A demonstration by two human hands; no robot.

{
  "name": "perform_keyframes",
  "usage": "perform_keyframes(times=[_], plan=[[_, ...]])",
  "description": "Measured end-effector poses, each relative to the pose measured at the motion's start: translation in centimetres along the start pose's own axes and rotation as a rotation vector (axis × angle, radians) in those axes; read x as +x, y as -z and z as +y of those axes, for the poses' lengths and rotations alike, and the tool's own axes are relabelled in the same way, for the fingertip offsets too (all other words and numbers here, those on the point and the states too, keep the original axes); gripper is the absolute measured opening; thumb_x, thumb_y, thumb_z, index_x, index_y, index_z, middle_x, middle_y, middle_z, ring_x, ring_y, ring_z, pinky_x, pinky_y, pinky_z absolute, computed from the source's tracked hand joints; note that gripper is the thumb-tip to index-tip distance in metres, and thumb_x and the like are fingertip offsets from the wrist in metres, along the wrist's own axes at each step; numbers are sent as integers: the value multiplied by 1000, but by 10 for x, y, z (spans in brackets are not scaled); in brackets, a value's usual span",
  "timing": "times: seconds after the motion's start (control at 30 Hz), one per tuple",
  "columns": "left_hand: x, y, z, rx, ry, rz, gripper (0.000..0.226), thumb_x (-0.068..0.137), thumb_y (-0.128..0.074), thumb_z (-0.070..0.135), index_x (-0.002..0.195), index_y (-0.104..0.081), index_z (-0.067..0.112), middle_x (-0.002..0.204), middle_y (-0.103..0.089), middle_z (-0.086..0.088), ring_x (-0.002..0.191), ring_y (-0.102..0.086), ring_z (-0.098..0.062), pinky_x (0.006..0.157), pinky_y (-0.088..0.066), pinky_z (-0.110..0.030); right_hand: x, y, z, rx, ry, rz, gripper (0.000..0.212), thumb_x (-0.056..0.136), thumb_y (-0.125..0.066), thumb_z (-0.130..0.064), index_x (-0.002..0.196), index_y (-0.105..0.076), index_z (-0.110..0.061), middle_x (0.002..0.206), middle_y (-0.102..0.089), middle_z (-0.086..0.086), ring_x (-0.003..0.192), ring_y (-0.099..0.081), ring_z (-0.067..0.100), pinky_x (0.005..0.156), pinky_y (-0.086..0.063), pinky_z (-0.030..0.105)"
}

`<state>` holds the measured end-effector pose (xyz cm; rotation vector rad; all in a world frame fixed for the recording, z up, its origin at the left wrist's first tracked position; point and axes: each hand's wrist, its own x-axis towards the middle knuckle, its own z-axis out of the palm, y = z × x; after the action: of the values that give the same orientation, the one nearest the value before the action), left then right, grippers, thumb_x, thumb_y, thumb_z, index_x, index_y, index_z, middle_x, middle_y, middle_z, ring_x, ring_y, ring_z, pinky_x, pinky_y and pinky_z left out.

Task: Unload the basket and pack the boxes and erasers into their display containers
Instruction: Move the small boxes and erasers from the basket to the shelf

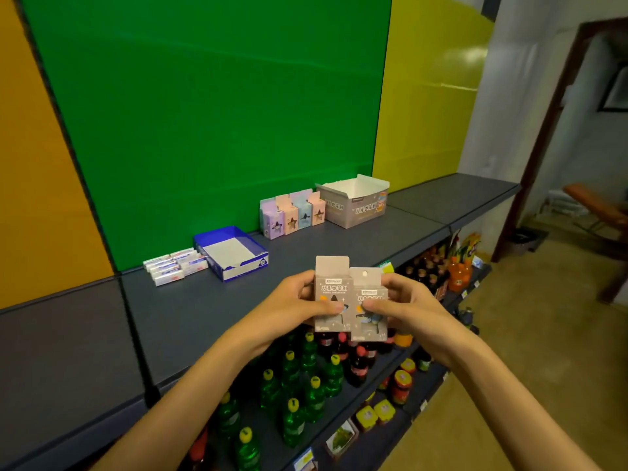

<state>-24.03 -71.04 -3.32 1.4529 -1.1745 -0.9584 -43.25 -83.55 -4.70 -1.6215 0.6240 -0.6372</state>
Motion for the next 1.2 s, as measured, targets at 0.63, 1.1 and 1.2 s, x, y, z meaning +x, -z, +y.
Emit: perform_keyframes(times=[0.63,1.1,1.2], plan=[[222,96,-6,509,86,359,47,75,-84,17,117,-64,25,110,-74,5,96,-70,-5,95,-55,-34,315,48,-15,-1222,449,-232,41,70,-78,-36,108,-63,-28,105,-69,-4,99,-62,21,81,-41,31],[357,113,-2,728,177,705,50,65,-93,24,78,-45,28,80,-54,8,79,-55,-17,68,-43,-30,473,73,-23,-1598,725,-274,54,76,-76,-48,119,-54,-26,109,-65,4,120,-49,28,119,-14,48],[375,115,-7,852,204,716,48,66,-91,34,85,-49,26,91,-58,2,87,-56,-20,67,-39,-32,488,72,-19,-1583,762,-329,60,72,-78,-54,119,-55,-25,112,-64,4,122,-46,27,120,-14,48]])
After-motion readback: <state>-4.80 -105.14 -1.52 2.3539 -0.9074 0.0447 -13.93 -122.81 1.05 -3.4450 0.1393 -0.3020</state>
